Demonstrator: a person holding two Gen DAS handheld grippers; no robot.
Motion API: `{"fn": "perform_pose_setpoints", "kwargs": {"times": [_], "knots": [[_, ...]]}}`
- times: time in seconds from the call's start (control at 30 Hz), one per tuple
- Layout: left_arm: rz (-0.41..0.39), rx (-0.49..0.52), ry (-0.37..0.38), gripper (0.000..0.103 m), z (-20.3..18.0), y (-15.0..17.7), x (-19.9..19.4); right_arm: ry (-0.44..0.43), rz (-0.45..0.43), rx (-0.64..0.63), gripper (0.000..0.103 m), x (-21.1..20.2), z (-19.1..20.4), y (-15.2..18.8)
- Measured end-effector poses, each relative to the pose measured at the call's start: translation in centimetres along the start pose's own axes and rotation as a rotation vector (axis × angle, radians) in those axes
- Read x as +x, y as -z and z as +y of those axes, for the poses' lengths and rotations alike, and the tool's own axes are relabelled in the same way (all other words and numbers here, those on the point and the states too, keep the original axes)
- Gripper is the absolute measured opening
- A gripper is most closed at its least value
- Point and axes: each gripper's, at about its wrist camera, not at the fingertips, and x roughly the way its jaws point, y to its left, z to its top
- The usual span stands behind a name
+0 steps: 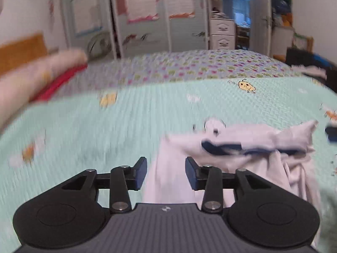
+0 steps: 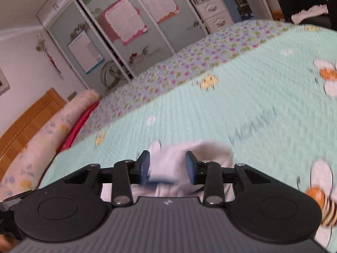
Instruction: Fold clothes
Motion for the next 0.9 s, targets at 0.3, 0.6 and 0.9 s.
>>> {"fn": "perform_pose_setpoints", "kwargs": {"times": [0.3,0.6,0.9], "knots": [[0.034,0.048,0.246,0.064,-4.0,7.0,-3.9,-0.081,0.184,0.214,0.040,-4.0,-2.4,10.7],[0.181,-0.096,0.236,0.064,-5.7,9.0,0.3,-0.075,0.202,0.338,0.042,-8.2,-3.9,15.6],[0.024,-0.336,0.309,0.007,-3.9,4.7,-2.5,-0.048,0.167,0.344,0.046,-10.2,-5.9,15.5]]}}
